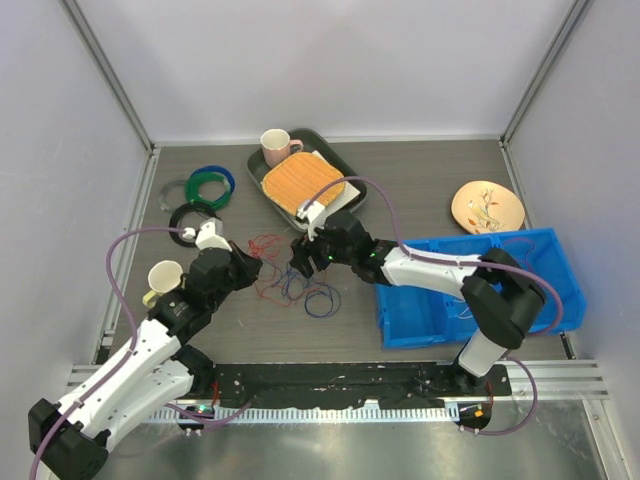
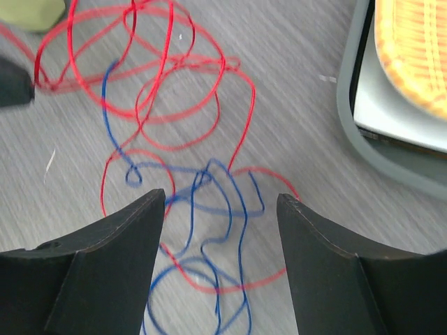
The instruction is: Untangle the cables
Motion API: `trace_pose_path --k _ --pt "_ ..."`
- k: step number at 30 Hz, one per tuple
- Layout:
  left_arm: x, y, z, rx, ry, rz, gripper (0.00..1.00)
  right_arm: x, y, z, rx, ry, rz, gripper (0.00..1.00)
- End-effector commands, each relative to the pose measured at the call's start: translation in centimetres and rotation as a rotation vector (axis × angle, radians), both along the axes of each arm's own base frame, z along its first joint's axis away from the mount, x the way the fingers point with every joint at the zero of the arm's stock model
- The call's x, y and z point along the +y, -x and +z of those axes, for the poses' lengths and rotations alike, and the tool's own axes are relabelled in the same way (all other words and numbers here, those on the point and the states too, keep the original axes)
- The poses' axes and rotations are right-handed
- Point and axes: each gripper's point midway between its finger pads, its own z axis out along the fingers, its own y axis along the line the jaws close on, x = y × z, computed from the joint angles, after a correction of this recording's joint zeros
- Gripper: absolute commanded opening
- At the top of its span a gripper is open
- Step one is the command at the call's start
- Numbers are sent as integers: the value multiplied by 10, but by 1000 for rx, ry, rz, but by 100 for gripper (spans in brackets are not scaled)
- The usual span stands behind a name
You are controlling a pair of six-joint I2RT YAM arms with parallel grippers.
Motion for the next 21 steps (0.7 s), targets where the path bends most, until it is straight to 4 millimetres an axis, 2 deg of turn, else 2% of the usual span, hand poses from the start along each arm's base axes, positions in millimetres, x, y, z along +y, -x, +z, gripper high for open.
trace_pose_path --k 1,2,4,5,6,8,9,12,13,14,15,16,17,18,19,21 --pt "-1 -1 2 -9 8 2 0 40 -34 42 -97 -155 -26 70" --pt "-1 -1 3 -9 8 2 0 44 -40 42 -98 -161 -41 70" --pt "1 -1 4 -12 7 11 0 51 -48 26 -91 -147 -53 68" --pt "1 -1 4 -12 7 13 0 56 -54 31 -94 -158 -63 67" --pt "2 -1 5 -10 9 16 0 58 -55 10 -54 -112 -62 64" --pt "3 -1 6 -16 8 23 0 63 -57 7 -35 -109 -60 58" --pt "4 -1 5 -14 3 28 0 64 -57 4 -28 -110 -57 41" --pt "20 -3 2 -3 -45 102 0 58 -59 10 -32 -123 -99 1" --pt "26 -4 1 6 -59 135 0 50 -63 26 -64 -131 -141 1" --pt "40 -8 4 1 -97 209 0 43 -62 28 -67 -114 -157 1" --pt "50 -4 -2 31 -140 242 0 32 -68 36 -95 -100 -213 1" --pt "57 -4 -4 41 -152 280 0 17 -74 62 -147 -112 -283 1" --pt "69 -5 -3 39 -179 341 0 3 -77 69 -161 -88 -330 1" --pt "75 -2 -8 64 -203 362 0 -8 -81 84 -183 -97 -376 1" --pt "82 -3 -10 74 -200 402 0 -28 -86 115 -226 -129 -452 1" --pt "93 -2 -19 106 -209 444 0 -60 -94 142 -250 -146 -535 1"
